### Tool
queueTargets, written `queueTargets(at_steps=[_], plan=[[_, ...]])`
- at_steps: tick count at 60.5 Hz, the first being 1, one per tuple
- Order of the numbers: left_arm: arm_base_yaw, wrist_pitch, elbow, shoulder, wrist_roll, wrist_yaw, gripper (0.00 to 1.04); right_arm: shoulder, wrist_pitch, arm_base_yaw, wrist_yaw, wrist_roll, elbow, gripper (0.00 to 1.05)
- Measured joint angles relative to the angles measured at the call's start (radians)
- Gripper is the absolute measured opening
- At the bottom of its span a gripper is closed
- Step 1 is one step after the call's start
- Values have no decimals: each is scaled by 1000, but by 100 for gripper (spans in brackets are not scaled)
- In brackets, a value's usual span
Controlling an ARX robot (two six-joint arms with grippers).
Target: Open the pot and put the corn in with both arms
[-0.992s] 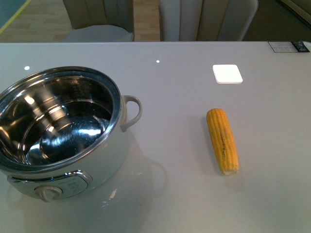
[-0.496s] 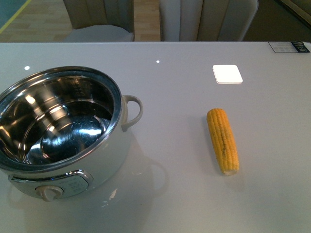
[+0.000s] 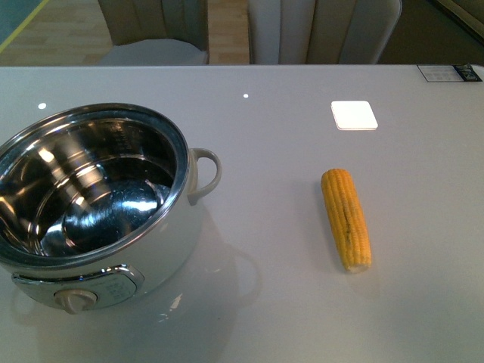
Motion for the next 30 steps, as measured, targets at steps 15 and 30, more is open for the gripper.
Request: queueTargets(at_steps=[15, 30], plan=[[0, 0, 0, 0, 0, 0, 98, 600, 536, 29, -34, -5, 20, 96], [0, 0, 0, 0, 0, 0, 98, 1179, 853, 86, -29, -88, 218, 96]])
